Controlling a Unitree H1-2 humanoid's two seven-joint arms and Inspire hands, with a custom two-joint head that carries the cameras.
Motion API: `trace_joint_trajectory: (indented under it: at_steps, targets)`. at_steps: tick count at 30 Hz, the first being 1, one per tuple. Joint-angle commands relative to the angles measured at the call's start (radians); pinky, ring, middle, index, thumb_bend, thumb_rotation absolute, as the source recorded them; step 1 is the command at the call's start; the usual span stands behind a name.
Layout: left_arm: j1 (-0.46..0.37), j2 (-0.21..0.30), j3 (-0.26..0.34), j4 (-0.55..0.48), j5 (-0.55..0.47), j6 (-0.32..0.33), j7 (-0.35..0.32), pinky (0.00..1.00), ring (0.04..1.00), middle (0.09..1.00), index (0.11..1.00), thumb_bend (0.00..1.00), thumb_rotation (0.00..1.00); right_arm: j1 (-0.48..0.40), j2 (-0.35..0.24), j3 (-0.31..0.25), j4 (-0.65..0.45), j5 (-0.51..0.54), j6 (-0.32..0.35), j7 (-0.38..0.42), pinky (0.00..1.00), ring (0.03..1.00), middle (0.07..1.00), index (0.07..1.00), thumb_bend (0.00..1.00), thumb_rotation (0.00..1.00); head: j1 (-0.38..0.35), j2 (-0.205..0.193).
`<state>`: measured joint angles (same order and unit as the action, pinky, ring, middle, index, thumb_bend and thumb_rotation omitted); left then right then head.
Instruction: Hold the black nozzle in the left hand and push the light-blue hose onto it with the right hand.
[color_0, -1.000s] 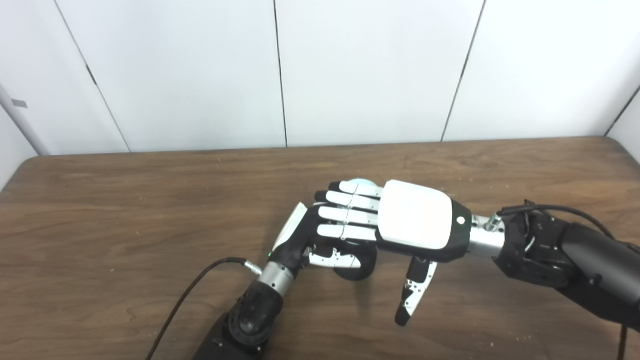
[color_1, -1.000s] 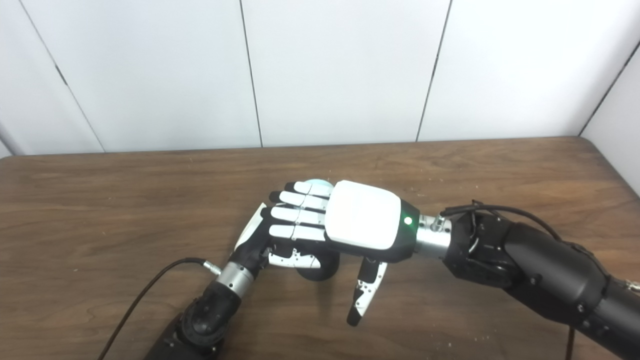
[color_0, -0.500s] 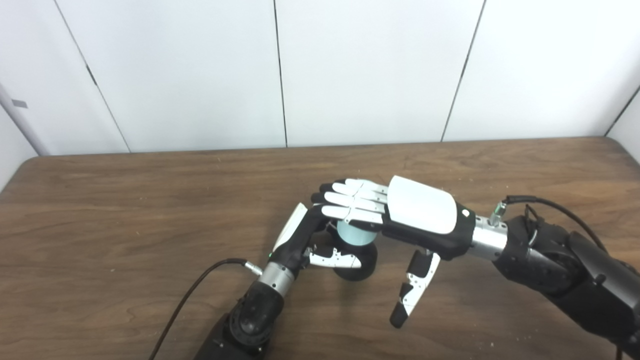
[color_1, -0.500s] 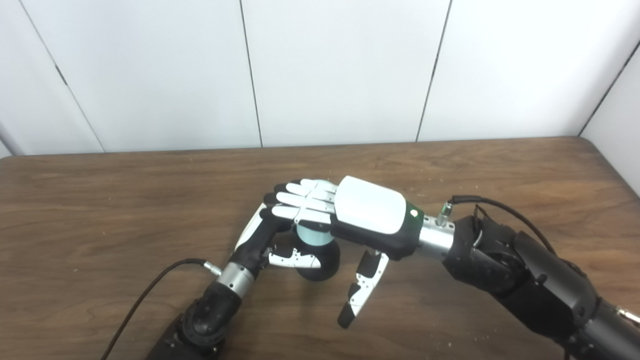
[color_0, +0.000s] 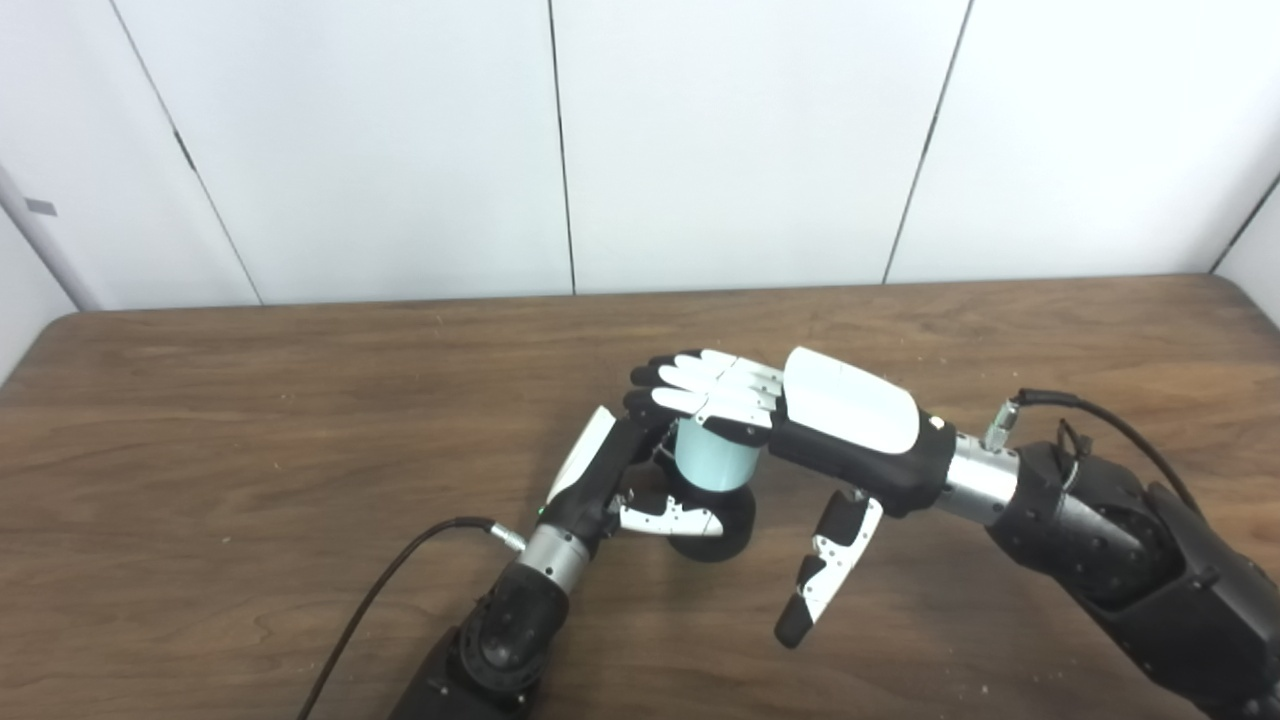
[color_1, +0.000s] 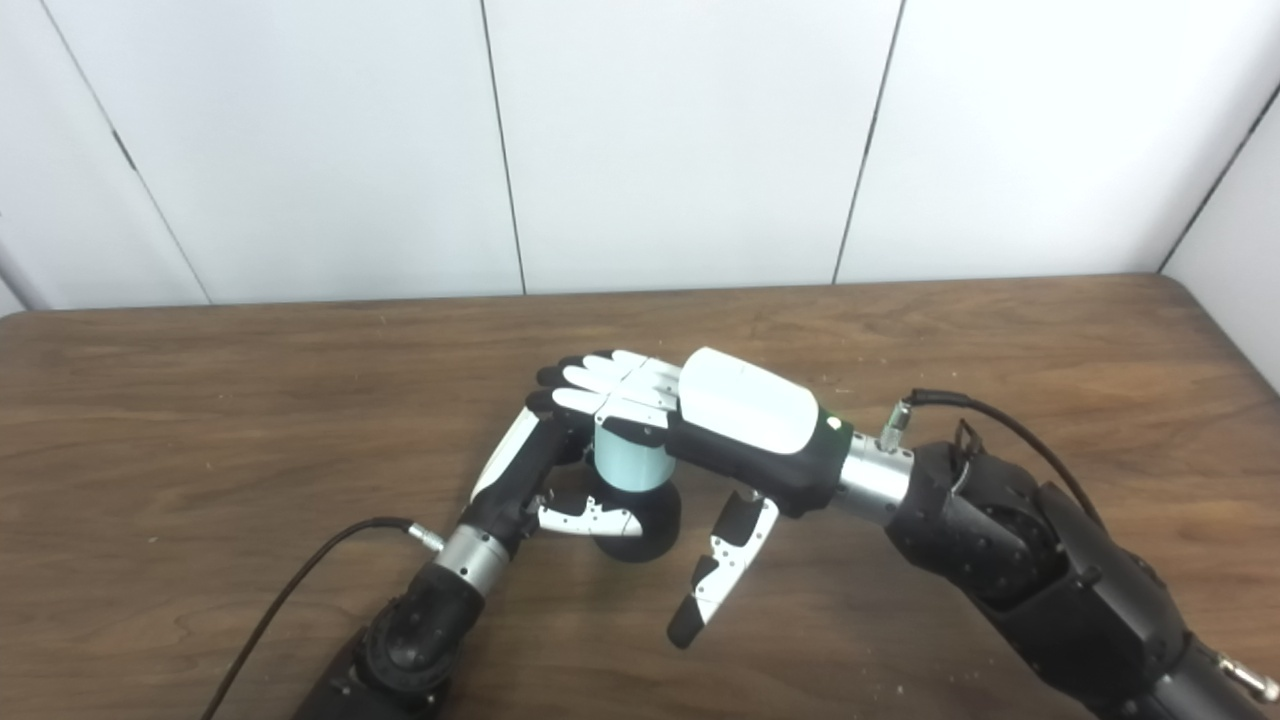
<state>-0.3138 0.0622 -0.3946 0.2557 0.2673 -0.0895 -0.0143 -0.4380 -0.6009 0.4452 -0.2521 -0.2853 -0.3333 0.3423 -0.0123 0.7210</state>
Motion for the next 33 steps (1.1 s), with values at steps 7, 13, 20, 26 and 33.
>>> trace_joint_trajectory:
  at_steps: [7, 13, 20, 26, 33]
  targets:
    - [0.093, 0.031, -0.039, 0.102, 0.044, 0.135, -0.084, 0.36, 0.427, 0.450, 0.505, 0.52, 0.00, -0.039, -0.053, 0.063, 0.037, -0.149, -0.134, 0.035, 0.98, 1.000, 1.000, 0.979, 0.95, 0.60, 0.001, 0.000]
    - [0.092, 0.031, -0.037, 0.098, 0.042, 0.145, -0.087, 0.35, 0.420, 0.445, 0.507, 0.52, 0.00, -0.114, -0.123, 0.213, 0.041, -0.241, -0.137, -0.105, 0.99, 1.000, 1.000, 0.981, 0.93, 0.62, 0.001, 0.001]
    - [0.094, 0.037, -0.049, 0.073, 0.070, 0.177, -0.089, 0.40, 0.468, 0.473, 0.503, 0.52, 0.00, -0.169, -0.176, 0.316, 0.008, -0.384, -0.137, -0.186, 0.98, 1.000, 1.000, 0.963, 0.91, 0.66, 0.000, 0.003]
    - [0.090, 0.043, -0.056, 0.074, 0.079, 0.177, -0.089, 0.40, 0.470, 0.477, 0.501, 0.52, 0.00, -0.173, -0.183, 0.323, 0.012, -0.393, -0.136, -0.194, 0.95, 1.000, 0.998, 0.955, 0.91, 0.66, -0.002, 0.004]
    - [0.094, 0.043, -0.052, 0.078, 0.068, 0.169, -0.088, 0.38, 0.449, 0.469, 0.501, 0.52, 0.00, -0.151, -0.177, 0.294, 0.009, -0.407, -0.136, -0.215, 0.98, 1.000, 0.999, 0.959, 0.91, 0.67, -0.001, 0.003]
